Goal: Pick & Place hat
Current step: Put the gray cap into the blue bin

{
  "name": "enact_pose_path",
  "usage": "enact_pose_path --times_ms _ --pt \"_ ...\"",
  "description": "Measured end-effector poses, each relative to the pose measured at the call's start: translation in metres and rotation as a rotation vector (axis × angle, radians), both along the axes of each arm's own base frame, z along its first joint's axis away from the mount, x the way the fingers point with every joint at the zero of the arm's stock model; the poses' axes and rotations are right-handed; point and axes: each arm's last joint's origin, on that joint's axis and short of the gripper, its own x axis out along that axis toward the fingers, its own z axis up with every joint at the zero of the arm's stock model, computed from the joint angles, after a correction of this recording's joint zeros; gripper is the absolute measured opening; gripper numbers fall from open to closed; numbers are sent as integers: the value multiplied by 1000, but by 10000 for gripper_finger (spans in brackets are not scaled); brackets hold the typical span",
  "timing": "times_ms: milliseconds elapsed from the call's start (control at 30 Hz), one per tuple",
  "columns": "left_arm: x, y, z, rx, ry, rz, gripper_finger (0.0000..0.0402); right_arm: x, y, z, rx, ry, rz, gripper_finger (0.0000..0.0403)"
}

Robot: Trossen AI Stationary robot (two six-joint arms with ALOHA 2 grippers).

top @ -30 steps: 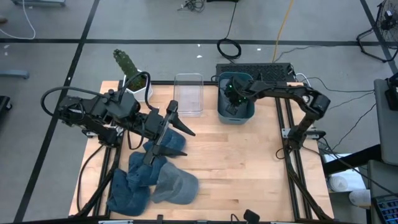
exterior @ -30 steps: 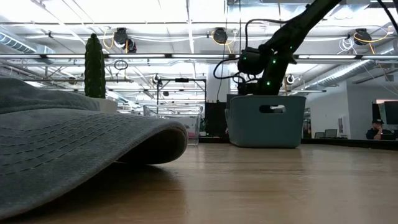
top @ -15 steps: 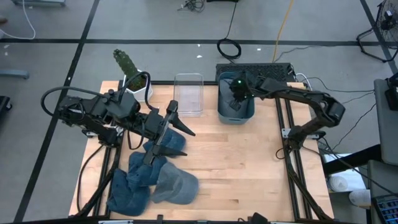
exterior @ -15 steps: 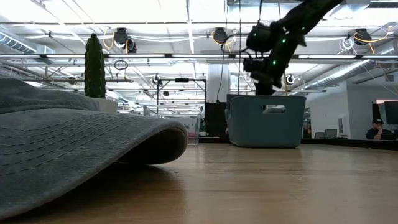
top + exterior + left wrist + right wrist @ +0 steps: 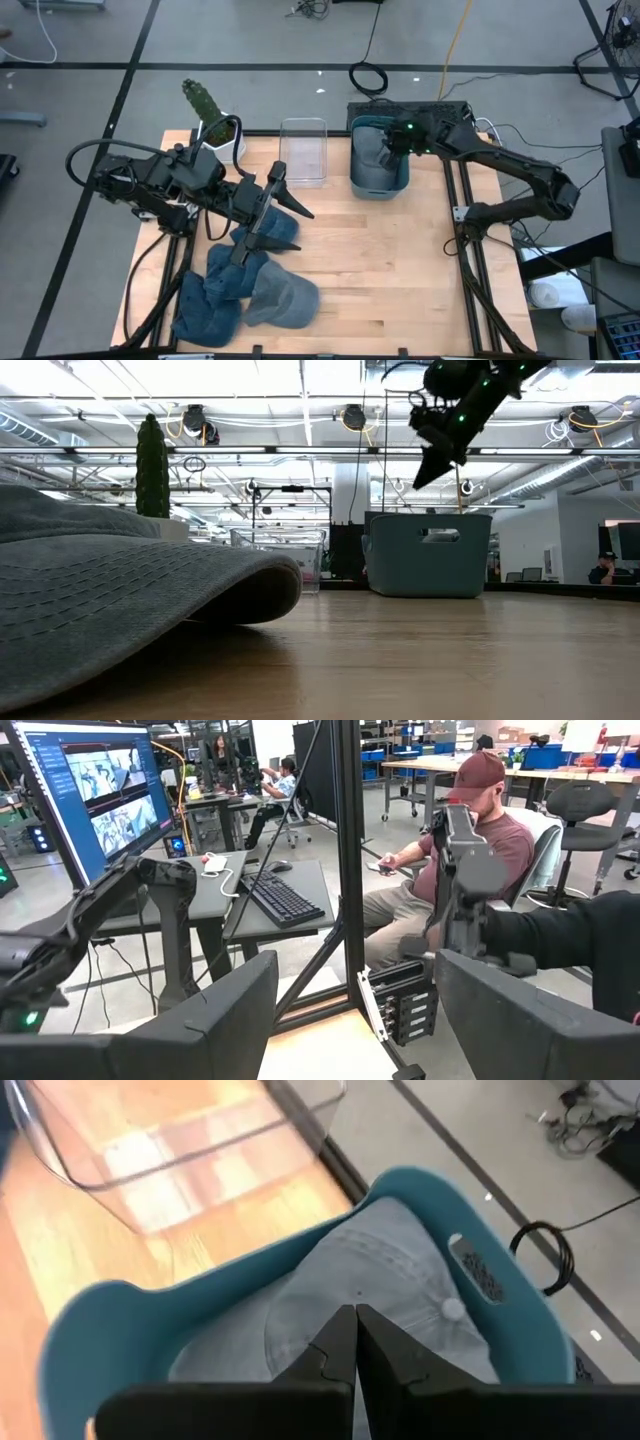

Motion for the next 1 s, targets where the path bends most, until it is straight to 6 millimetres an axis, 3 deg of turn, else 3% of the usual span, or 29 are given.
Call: enact_pose_path --times_ms 167,400,1000 --pt "0 0 0 0 0 0 274 -6 14 14 27 -87 75 0" --pt "0 0 0 0 0 0 274 0 39 23 65 -216 234 0" --pt "0 0 0 0 0 0 274 -2 114 -25 -17 -705 577 0"
